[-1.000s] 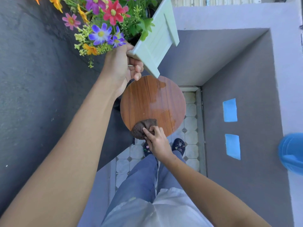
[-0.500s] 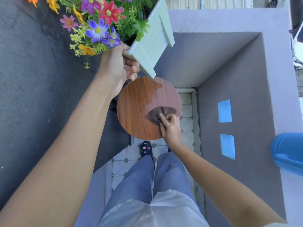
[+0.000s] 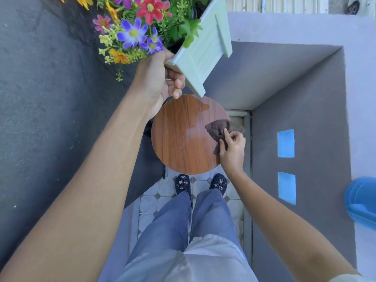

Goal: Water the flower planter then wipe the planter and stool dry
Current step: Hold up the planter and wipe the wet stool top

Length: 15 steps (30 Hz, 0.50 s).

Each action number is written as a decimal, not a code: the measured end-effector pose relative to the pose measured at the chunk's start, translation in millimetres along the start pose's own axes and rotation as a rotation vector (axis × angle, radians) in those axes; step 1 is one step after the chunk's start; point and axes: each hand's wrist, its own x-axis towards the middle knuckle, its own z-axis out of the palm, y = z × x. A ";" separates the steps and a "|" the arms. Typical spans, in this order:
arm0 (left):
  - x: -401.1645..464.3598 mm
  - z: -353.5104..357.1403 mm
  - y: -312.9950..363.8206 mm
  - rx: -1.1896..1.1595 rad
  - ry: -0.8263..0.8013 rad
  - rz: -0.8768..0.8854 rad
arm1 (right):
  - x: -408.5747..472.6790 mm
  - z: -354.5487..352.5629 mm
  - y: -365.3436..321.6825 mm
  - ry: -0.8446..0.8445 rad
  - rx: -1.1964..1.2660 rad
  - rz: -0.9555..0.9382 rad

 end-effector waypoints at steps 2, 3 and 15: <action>1.8 -1.0 1.0 0.000 0.007 -0.001 | -24.5 9.5 -13.4 -0.064 0.029 -0.181; 2.5 -1.7 1.2 0.001 0.010 -0.003 | -39.7 14.0 -19.2 -0.123 0.051 -0.268; 12.1 -2.2 5.8 0.000 0.021 -0.006 | 43.1 5.5 -3.6 -0.163 -0.030 -0.290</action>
